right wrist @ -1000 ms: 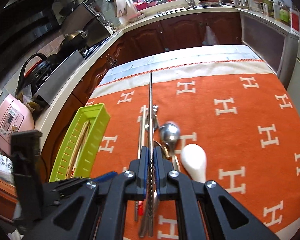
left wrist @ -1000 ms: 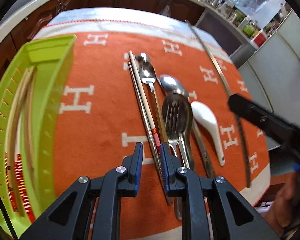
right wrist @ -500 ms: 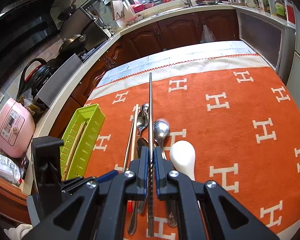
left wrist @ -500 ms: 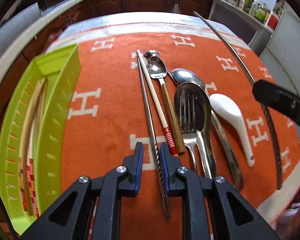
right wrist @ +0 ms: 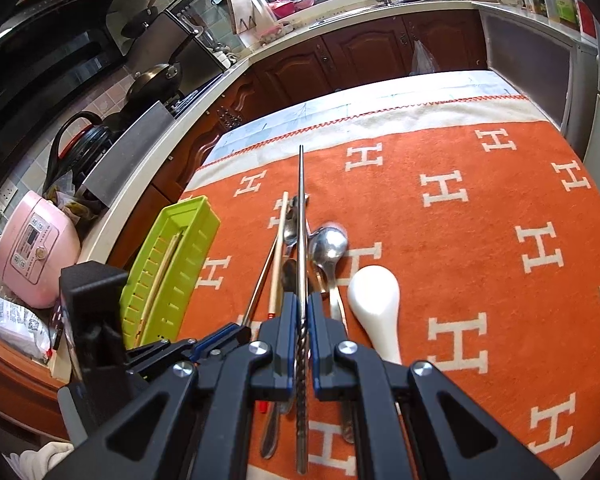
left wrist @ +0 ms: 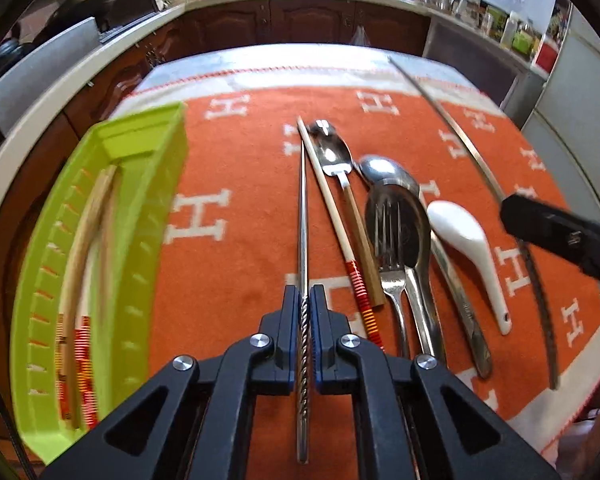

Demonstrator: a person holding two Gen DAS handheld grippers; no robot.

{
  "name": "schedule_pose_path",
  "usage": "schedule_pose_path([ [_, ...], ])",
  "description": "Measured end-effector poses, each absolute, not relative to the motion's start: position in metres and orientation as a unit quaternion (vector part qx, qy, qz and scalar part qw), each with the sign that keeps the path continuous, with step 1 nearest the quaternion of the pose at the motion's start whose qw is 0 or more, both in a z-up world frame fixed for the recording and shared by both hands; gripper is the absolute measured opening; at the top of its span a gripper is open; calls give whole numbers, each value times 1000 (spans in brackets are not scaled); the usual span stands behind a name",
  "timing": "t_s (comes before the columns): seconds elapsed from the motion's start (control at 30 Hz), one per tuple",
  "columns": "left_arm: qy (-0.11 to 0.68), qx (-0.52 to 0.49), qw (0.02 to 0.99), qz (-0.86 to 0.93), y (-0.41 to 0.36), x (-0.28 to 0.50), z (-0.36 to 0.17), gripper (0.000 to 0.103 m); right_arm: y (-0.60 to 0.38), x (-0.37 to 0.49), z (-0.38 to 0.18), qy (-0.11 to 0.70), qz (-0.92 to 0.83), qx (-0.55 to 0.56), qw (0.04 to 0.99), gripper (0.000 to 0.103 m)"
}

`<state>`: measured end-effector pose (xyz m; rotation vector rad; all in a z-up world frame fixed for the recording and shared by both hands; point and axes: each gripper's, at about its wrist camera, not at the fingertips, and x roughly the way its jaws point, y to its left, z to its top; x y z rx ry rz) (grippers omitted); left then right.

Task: Organize utensils
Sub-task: 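Grasp the other steel chopstick with the left tool while the right tool carries its chopstick over the tray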

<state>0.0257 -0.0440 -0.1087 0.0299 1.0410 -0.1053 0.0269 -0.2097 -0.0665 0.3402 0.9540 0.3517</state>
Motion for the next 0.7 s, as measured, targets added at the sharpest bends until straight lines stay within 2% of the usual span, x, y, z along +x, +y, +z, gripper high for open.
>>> schedule_pose_path([
  [0.37, 426, -32, 904, -3, 38, -9, -29, 3, -153, 29, -43, 464, 231, 144, 843, 5],
  [0.53, 427, -58, 902, 27, 88, -4, -32, 3, -103, 39, -42, 488, 269, 136, 819, 5],
  [0.7, 454, -68, 888, 33, 123, 13, -60, 4, -58, 57, -57, 522, 276, 140, 795, 5],
])
